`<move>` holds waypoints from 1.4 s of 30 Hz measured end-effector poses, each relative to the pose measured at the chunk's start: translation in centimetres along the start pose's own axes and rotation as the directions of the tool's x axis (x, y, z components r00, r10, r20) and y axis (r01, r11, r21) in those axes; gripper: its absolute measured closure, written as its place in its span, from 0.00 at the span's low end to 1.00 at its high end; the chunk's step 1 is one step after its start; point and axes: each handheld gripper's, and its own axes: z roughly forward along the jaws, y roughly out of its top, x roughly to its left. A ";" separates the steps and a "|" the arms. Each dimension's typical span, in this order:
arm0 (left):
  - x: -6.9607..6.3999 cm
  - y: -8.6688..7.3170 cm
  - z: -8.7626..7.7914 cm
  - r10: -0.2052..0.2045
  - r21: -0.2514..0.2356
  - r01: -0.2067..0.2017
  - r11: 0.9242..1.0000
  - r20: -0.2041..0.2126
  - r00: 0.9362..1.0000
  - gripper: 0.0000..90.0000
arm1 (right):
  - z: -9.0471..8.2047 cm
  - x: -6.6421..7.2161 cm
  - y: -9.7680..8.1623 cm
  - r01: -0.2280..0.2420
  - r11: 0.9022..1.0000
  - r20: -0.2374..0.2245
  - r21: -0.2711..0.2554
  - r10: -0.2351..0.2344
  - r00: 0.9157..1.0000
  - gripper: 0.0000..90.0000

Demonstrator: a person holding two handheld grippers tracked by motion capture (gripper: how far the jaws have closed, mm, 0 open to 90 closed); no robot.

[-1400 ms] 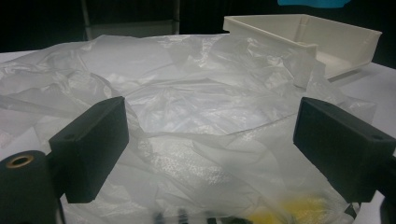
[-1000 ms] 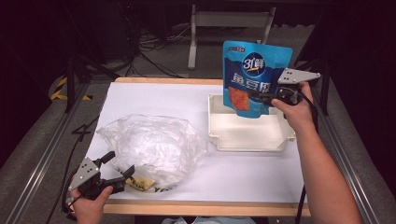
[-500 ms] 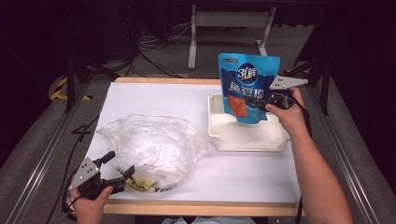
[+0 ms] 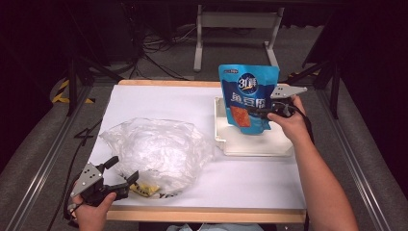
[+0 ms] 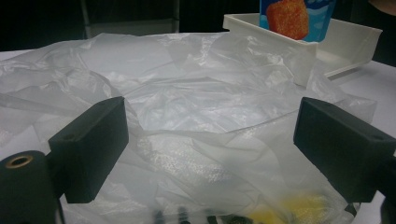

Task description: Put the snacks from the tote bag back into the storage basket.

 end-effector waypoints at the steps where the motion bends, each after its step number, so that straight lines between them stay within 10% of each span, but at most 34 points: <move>1: 0.0 0.0 0.0 0.000 0.001 0.000 1.000 0.000 1.000 0.12 | 0.1 0.0 -0.1 -0.002 1.000 -0.003 0.002 0.002 1.000 0.64; 20: 0.0 -0.1 0.2 0.002 0.017 -0.002 1.000 0.008 1.000 0.12 | -0.5 -1.1 -2.0 -0.052 0.998 -0.101 -0.045 0.048 0.994 0.58; 42: 0.0 -0.1 0.2 -0.003 0.008 0.003 1.000 0.004 1.000 0.12 | -2.0 -1.4 -2.0 0.017 0.997 -0.005 0.081 -0.017 1.000 0.43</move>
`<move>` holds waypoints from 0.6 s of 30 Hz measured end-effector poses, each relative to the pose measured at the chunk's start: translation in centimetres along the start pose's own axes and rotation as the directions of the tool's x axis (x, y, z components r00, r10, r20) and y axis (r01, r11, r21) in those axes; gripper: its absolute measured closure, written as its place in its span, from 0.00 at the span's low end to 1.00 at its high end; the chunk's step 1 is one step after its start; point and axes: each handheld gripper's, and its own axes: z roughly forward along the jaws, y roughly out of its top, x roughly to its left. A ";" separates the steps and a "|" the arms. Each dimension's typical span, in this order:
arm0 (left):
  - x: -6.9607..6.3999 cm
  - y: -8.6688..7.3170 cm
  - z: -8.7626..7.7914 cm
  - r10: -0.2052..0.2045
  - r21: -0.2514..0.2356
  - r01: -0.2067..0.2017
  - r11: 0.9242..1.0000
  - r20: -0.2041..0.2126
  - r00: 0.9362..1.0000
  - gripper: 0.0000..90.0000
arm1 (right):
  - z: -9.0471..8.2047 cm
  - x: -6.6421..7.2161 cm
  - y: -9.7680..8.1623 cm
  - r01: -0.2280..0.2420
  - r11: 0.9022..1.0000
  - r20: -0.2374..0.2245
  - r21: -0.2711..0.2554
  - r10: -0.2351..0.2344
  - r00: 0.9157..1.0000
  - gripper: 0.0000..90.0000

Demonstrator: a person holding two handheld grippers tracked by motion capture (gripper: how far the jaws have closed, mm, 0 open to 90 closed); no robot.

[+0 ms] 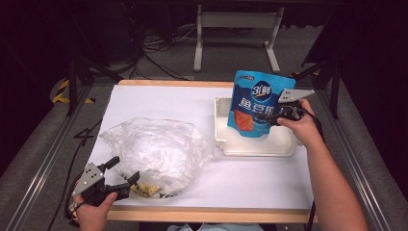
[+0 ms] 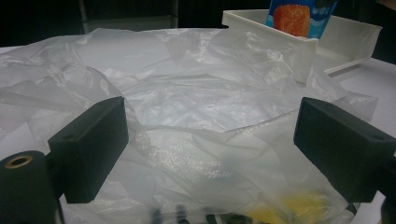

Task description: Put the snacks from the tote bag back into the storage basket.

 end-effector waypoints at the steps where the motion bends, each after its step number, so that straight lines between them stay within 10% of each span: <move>1: 0.0 0.0 0.0 0.000 0.000 0.000 1.000 -0.001 1.000 0.12 | -0.1 0.0 -0.1 0.003 1.000 0.003 0.005 -0.003 1.000 0.43; 18: 0.0 0.0 0.1 0.003 0.012 -0.003 1.000 0.002 1.000 0.12 | -1.7 -0.1 -0.6 -0.040 0.999 0.067 -0.005 0.040 0.997 0.31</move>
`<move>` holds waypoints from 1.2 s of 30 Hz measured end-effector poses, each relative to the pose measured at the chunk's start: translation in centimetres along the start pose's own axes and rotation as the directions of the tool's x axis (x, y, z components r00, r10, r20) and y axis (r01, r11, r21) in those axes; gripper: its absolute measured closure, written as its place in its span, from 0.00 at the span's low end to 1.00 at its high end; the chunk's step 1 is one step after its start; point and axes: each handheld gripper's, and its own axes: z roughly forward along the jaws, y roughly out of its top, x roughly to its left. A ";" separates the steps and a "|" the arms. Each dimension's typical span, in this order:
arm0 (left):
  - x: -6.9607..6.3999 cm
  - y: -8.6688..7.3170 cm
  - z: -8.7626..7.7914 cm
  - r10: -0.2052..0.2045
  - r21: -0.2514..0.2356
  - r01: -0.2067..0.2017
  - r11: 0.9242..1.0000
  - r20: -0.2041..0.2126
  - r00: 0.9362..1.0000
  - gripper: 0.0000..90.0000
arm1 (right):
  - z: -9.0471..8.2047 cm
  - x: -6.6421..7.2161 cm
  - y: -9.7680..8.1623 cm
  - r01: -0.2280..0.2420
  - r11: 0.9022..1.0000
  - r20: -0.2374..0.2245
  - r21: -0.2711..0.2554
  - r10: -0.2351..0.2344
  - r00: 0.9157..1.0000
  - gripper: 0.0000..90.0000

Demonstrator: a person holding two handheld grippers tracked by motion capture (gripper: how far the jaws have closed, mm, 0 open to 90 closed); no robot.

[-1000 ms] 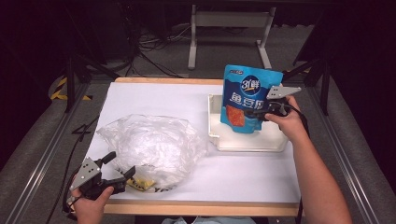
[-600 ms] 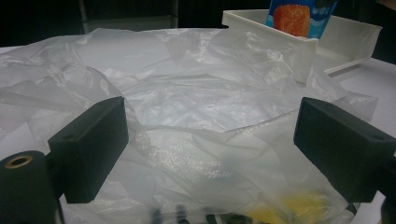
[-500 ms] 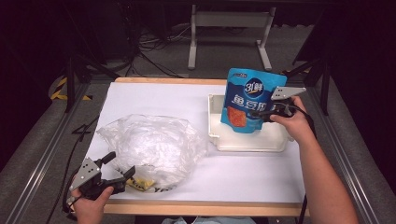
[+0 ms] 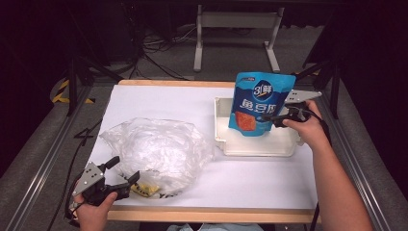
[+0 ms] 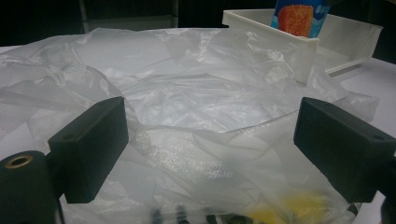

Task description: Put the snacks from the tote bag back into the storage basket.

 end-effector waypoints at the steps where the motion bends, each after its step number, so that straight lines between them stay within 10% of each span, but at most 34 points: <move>1: 0.0 0.0 0.0 0.000 0.000 0.000 1.000 0.000 1.000 0.12 | -0.2 0.1 0.0 -0.022 1.000 -0.003 -0.021 0.022 1.000 0.29; 13: 0.0 0.0 0.2 -0.007 -0.007 0.007 1.000 0.002 1.000 0.12 | -3.3 1.0 0.7 -0.105 0.992 0.051 -0.075 0.109 0.993 0.27; 22: 0.0 0.1 0.3 -0.004 -0.008 0.004 1.000 0.000 1.000 0.12 | -7.0 2.3 0.6 -0.182 0.980 0.134 -0.081 0.191 0.972 0.26; 36: -0.2 0.2 0.2 -0.005 -0.013 0.005 1.000 -0.002 1.000 0.12 | -11.2 5.9 1.7 -0.154 0.973 0.105 -0.170 0.173 0.979 0.24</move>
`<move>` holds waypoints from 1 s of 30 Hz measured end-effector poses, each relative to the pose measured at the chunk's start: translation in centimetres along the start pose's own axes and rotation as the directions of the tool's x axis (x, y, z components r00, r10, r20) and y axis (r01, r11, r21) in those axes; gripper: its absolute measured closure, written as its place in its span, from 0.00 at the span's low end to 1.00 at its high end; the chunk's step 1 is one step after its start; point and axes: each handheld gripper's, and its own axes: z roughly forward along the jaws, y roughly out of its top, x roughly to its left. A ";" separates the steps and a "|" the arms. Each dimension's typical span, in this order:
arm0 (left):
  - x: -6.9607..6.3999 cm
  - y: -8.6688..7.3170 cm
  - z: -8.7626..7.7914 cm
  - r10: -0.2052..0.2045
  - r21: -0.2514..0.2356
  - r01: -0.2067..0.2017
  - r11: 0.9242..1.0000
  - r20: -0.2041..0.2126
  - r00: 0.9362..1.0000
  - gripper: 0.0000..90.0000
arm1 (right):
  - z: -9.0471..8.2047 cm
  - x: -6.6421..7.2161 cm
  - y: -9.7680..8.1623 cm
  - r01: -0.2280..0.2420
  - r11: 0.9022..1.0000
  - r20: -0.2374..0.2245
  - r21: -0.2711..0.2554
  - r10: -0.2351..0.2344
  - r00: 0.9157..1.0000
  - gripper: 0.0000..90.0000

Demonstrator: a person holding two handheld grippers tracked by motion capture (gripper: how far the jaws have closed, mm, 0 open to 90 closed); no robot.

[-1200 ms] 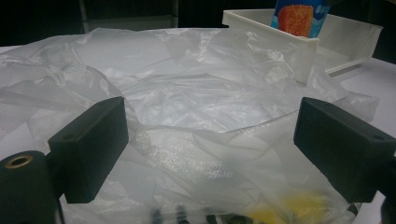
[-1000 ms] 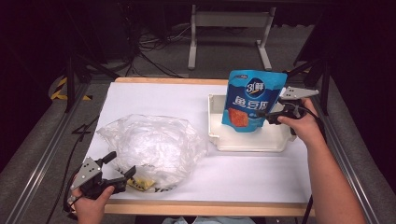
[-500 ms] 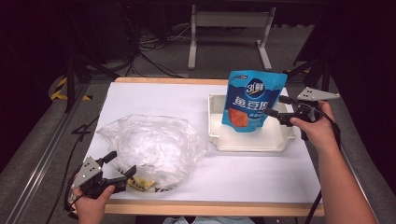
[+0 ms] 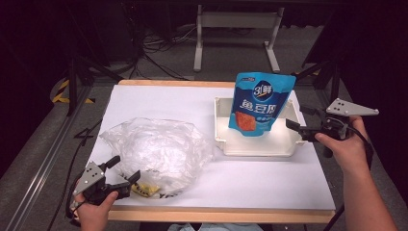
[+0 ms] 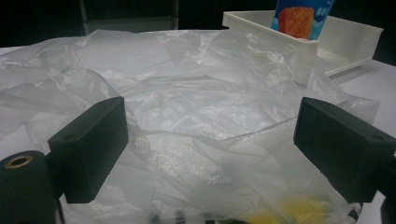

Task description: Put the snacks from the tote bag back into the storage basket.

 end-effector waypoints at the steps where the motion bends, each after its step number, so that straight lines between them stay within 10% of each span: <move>1: -0.1 0.1 0.0 0.002 -0.002 -0.002 1.000 0.003 1.000 0.12 | -0.2 0.3 0.0 -0.005 1.000 -0.011 -0.010 0.005 1.000 0.24; 24: 0.0 0.2 -0.2 0.012 0.007 -0.012 1.000 0.014 1.000 0.13 | 1.0 7.5 -1.2 0.130 0.991 -0.141 0.034 -0.124 0.982 0.17; 30: -0.1 0.3 -0.2 0.019 0.017 -0.019 1.000 0.021 1.000 0.13 | 2.2 8.7 -2.1 0.102 0.994 -0.177 0.042 -0.093 0.980 0.17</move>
